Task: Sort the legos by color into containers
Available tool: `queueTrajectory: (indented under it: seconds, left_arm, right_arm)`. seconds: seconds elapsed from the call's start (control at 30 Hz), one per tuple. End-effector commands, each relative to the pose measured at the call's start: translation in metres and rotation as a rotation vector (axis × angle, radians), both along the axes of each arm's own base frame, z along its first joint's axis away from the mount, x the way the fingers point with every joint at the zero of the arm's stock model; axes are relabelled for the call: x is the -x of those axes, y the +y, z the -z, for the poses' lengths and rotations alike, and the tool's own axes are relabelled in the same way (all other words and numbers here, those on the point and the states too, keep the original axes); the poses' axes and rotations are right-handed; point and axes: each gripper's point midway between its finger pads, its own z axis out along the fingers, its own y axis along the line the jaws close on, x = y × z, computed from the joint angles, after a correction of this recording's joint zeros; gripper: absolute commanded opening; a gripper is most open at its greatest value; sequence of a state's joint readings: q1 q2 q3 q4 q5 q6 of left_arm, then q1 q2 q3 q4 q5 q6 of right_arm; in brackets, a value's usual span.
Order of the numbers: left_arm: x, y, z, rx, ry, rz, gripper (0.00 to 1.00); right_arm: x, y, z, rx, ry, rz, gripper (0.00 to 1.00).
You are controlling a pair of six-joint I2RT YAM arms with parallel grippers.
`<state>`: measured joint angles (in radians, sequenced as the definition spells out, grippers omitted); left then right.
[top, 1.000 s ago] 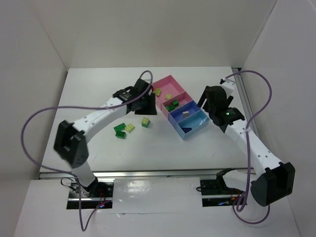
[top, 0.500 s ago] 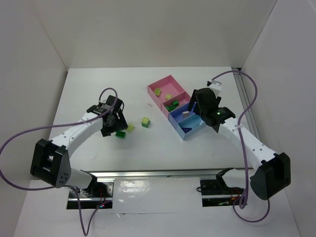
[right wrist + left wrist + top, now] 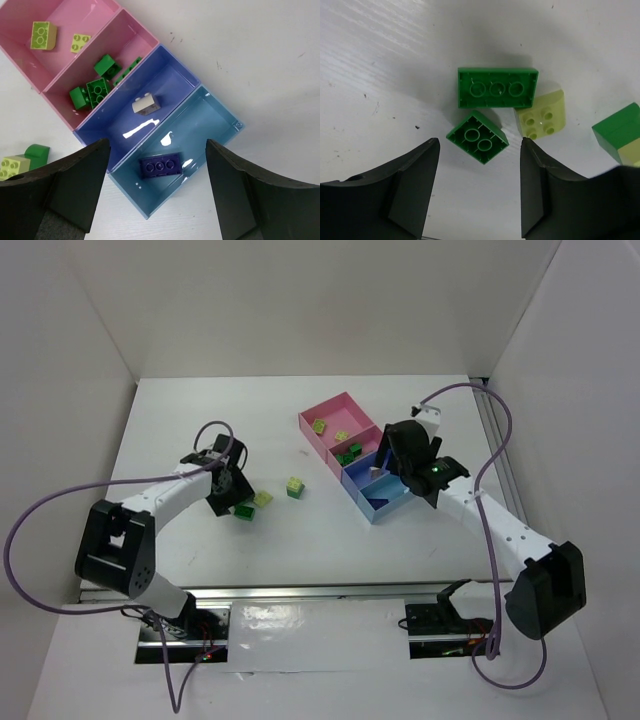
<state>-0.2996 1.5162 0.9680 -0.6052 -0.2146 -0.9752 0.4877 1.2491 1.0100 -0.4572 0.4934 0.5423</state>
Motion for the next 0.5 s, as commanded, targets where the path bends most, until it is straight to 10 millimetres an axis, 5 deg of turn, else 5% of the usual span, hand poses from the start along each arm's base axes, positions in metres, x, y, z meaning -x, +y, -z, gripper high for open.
queueTrajectory:
  seconds: [0.0,0.2,0.47]
  left_arm:
    - [-0.006,0.002,0.013,0.011,0.011,-0.038,0.69]
    - [0.003,0.006,0.036,0.001,0.08,-0.046,0.65]
    - [0.016,0.012,0.029,-0.008,0.075,-0.04,0.51]
  right_arm:
    - [-0.012,0.01,-0.017,-0.026,-0.057,0.002,0.84]
    - [-0.012,0.01,-0.017,-0.027,-0.057,0.002,0.84]
    - [-0.011,0.01,-0.009,-0.018,-0.041,0.002,0.84]
